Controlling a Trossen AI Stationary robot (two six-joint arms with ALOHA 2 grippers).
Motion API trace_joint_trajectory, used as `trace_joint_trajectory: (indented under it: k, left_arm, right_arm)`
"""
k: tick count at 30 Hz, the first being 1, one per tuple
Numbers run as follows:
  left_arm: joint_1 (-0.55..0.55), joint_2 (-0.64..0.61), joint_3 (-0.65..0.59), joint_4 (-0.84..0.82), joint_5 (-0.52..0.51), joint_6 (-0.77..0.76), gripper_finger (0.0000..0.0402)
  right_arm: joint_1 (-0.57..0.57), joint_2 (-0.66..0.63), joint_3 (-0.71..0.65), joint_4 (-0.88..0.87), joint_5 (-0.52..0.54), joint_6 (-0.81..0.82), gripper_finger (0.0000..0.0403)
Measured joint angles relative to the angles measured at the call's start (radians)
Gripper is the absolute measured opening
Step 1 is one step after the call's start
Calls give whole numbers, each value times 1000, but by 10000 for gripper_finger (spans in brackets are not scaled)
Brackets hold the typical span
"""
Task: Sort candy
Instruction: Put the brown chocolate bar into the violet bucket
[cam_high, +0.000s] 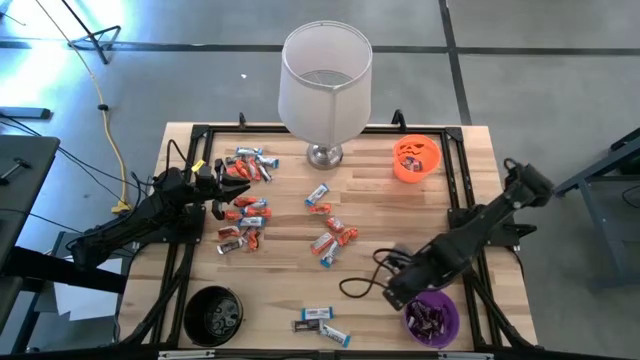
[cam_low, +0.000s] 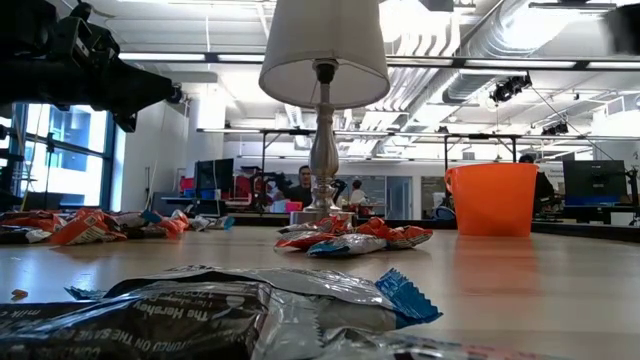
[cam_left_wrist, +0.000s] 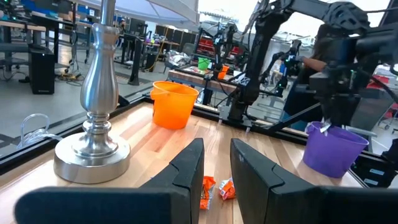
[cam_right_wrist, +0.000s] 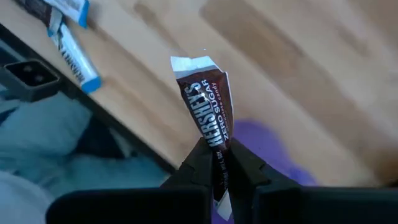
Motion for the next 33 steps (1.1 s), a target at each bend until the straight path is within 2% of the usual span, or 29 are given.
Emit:
trace_joint_trajectory:
  k: [6, 13, 18, 24, 33]
  left_arm:
    - [0, 0, 0, 0, 0, 0, 65]
    - [0, 0, 0, 0, 0, 0, 65]
    - [0, 0, 0, 0, 0, 0, 64]
    - [0, 0, 0, 0, 0, 0, 65]
    - [0, 0, 0, 0, 0, 0, 64]
  right_arm:
    - [92, -65, -44, -13, -42, 208, 11]
    - [201, -38, -44, -29, -43, 418, 11]
    - [261, -11, -44, 10, -46, 512, 15]
    - [307, -7, -44, 63, -18, 574, 42]
    - [316, -7, -44, 129, 8, 531, 96]
